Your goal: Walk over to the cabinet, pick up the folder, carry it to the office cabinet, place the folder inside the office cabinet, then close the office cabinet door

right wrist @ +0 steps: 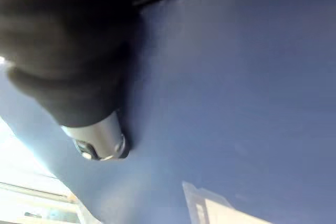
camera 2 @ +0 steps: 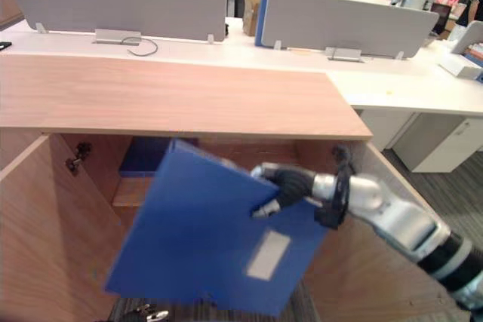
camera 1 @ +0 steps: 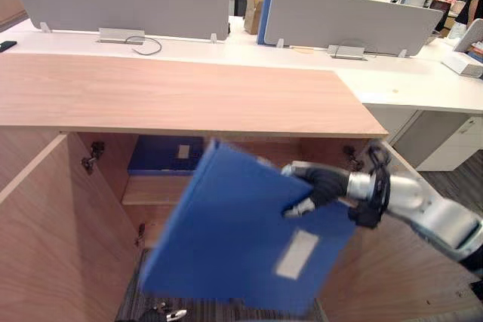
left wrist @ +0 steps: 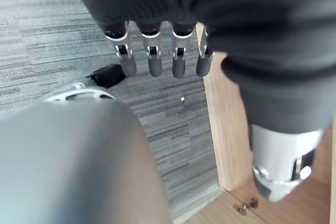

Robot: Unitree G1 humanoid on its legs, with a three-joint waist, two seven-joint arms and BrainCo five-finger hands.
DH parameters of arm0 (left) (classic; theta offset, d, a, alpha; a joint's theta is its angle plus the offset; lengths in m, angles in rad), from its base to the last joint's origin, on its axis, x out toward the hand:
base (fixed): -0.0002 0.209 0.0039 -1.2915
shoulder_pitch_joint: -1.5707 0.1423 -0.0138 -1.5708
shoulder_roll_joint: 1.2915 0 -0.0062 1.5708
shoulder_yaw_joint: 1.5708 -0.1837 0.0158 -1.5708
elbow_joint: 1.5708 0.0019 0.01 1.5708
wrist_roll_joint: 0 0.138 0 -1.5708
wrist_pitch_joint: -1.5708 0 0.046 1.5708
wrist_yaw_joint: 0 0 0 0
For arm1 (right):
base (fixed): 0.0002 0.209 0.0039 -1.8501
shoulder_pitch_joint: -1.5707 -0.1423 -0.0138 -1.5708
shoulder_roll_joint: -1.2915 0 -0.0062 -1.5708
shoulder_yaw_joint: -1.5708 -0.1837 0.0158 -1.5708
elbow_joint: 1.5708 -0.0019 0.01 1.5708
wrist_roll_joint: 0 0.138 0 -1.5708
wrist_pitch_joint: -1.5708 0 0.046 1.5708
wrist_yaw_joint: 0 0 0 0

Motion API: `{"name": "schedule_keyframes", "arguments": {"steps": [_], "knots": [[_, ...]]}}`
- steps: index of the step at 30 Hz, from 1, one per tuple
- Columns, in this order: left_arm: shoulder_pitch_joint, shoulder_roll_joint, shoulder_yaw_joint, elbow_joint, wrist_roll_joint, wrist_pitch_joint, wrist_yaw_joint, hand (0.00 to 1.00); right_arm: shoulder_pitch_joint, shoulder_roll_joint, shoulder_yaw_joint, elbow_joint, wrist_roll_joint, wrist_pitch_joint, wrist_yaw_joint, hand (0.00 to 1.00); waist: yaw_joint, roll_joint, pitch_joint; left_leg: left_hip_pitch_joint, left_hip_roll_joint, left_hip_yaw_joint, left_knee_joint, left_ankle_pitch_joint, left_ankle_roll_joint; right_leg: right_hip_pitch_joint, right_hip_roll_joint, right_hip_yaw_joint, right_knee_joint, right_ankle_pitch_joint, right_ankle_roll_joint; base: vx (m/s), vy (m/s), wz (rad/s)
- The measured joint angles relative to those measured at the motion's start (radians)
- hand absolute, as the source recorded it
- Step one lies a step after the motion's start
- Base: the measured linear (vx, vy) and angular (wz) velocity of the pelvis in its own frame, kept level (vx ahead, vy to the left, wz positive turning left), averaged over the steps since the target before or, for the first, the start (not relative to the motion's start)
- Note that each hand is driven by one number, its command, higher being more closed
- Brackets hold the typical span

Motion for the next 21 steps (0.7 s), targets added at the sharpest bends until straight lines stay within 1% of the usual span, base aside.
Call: {"name": "schedule_keyframes", "arguments": {"steps": [1,2,3,5,7,8,9,10,11,12,13,14,15,16,17,18,19,20,21], "knots": [[0.002,-0.004,0.016,0.004,0.012,0.001,0.005,0.00,0.015,0.015,0.007,0.007,-0.051,0.000,0.007,1.00,0.000,0.001,0.001,0.000,0.001,0.003,0.000,0.000,0.000,-0.006,0.001,0.004,0.007,-0.002,0.000,-0.05,-0.003,-0.19],[0.005,-0.013,0.045,0.012,0.029,0.001,0.016,0.00,0.028,0.054,0.032,0.043,-0.143,-0.002,0.017,1.00,0.003,0.003,0.002,0.000,0.001,0.017,0.000,0.000,0.000,-0.019,0.003,0.018,0.017,-0.004,-0.002,-0.04,0.003,-0.24],[0.007,-0.019,0.056,0.016,0.031,0.001,0.020,0.00,0.032,0.084,0.046,0.073,-0.182,-0.002,0.020,1.00,0.004,0.005,0.003,0.000,0.002,0.024,0.000,0.000,-0.001,-0.024,0.003,0.025,0.019,-0.004,-0.003,-0.04,0.013,-0.26],[0.007,-0.038,0.080,0.019,0.055,0.010,0.035,0.00,0.043,0.230,0.083,0.242,-0.388,-0.004,0.018,1.00,0.002,0.011,0.010,0.001,-0.001,0.030,0.001,-0.001,0.000,-0.027,0.001,0.032,0.020,-0.004,-0.002,-0.03,0.025,-0.11],[0.004,-0.045,0.082,0.018,0.062,0.011,0.040,0.00,0.042,0.356,0.103,0.410,-0.531,-0.006,0.003,1.00,0.008,0.013,0.013,0.001,-0.001,0.030,0.001,-0.005,0.005,-0.027,0.001,0.032,0.018,-0.004,-0.002,0.00,0.000,0.00],[0.005,-0.050,0.082,0.017,0.062,0.012,0.048,0.00,0.030,0.436,0.115,0.527,-0.633,-0.010,-0.015,1.00,0.011,0.018,0.022,0.000,-0.001,0.031,0.001,-0.007,0.007,-0.027,0.001,0.032,0.018,-0.004,-0.002,0.00,0.000,0.00],[0.004,-0.054,0.082,0.015,0.062,0.012,0.051,0.00,0.022,0.472,0.115,0.582,-0.676,-0.012,-0.021,1.00,0.013,0.022,0.030,0.000,-0.001,0.031,0.002,-0.007,0.007,-0.028,0.001,0.032,0.018,-0.004,-0.002,0.00,0.000,0.00],[0.003,-0.062,0.081,0.000,0.062,0.015,0.059,0.00,-0.004,0.531,0.114,0.685,-0.754,-0.013,-0.048,1.00,0.017,0.032,0.056,-0.003,-0.002,0.032,0.007,-0.009,0.008,-0.033,0.000,0.034,0.019,-0.004,-0.002,0.00,0.000,0.00],[0.002,-0.065,0.080,-0.021,0.061,0.018,0.063,0.00,-0.030,0.563,0.112,0.759,-0.783,-0.013,-0.068,1.00,0.020,0.038,0.076,-0.021,-0.002,0.032,0.022,-0.014,0.010,-0.048,-0.001,0.036,0.026,-0.004,-0.002,-0.05,0.021,-0.08],[-0.015,-0.065,0.080,-0.051,0.061,0.019,0.072,0.00,-0.071,0.600,0.084,0.861,-0.789,-0.005,-0.095,1.00,0.031,0.044,0.120,-0.075,0.002,0.030,0.085,-0.040,0.015,-0.089,-0.002,0.045,0.049,-0.004,-0.002,-0.07,0.011,-0.10],[-0.031,-0.066,0.080,-0.068,0.060,0.019,0.076,0.00,-0.103,0.624,0.034,0.932,-0.784,0.005,-0.107,1.00,0.042,0.051,0.158,-0.116,0.009,0.027,0.147,-0.059,0.018,-0.114,-0.002,0.051,0.072,0.001,0.004,-0.12,0.006,-0.11],[-0.049,-0.071,0.080,-0.082,0.058,0.019,0.079,0.00,-0.142,0.648,-0.038,1.009,-0.760,0.020,-0.122,1.00,0.048,0.067,0.198,-0.169,0.019,0.024,0.223,-0.086,0.020,-0.146,0.000,0.054,0.099,0.001,0.005,-0.12,0.020,-0.18],[-0.069,-0.080,0.081,-0.098,0.047,0.018,0.081,0.00,-0.200,0.667,-0.134,1.109,-0.668,0.038,-0.165,1.00,0.055,0.096,0.240,-0.238,0.041,0.024,0.331,-0.133,0.027,-0.189,0.010,0.065,0.140,0.000,0.007,-0.12,0.033,-0.29],[-0.072,-0.082,0.083,-0.109,0.044,0.017,0.081,0.00,-0.235,0.678,-0.184,1.152,-0.618,0.042,-0.193,1.00,0.060,0.109,0.261,-0.268,0.055,0.029,0.385,-0.159,0.028,-0.214,0.019,0.077,0.163,-0.001,0.009,-0.08,0.057,-0.58],[-0.080,-0.082,0.093,-0.125,0.037,0.012,0.083,0.00,-0.312,0.700,-0.287,1.222,-0.509,0.051,-0.242,1.00,0.068,0.129,0.309,-0.318,0.085,0.037,0.480,-0.204,0.037,-0.257,0.037,0.094,0.220,-0.008,0.017,-0.11,0.073,-0.87],[-0.083,-0.081,0.110,-0.144,0.021,0.002,0.084,0.00,-0.387,0.726,-0.384,1.275,-0.409,0.055,-0.285,1.00,0.079,0.135,0.346,-0.360,0.113,0.051,0.557,-0.244,0.043,-0.322,0.055,0.102,0.290,-0.011,0.021,-0.13,0.075,-0.92],[-0.085,-0.081,0.119,-0.152,0.017,-0.003,0.085,0.00,-0.417,0.735,-0.414,1.295,-0.329,0.056,-0.312,1.00,0.087,0.136,0.360,-0.376,0.130,0.061,0.590,-0.260,0.043,-0.351,0.057,0.089,0.322,-0.016,0.022,-0.16,0.059,-0.82],[-0.085,-0.080,0.128,-0.182,0.014,-0.009,0.093,0.00,-0.462,0.746,-0.456,1.331,-0.177,0.057,-0.357,1.00,0.098,0.137,0.383,-0.407,0.161,0.070,0.665,-0.299,0.039,-0.388,0.041,0.018,0.385,-0.050,0.007,-0.17,0.058,-0.47],[-0.087,-0.082,0.132,-0.203,0.005,-0.016,0.104,0.00,-0.479,0.755,-0.486,1.327,-0.044,0.059,-0.394,1.00,0.102,0.146,0.402,-0.438,0.186,0.054,0.753,-0.340,0.037,-0.416,0.028,-0.034,0.466,-0.089,-0.002,-0.16,0.053,-0.18]]}}
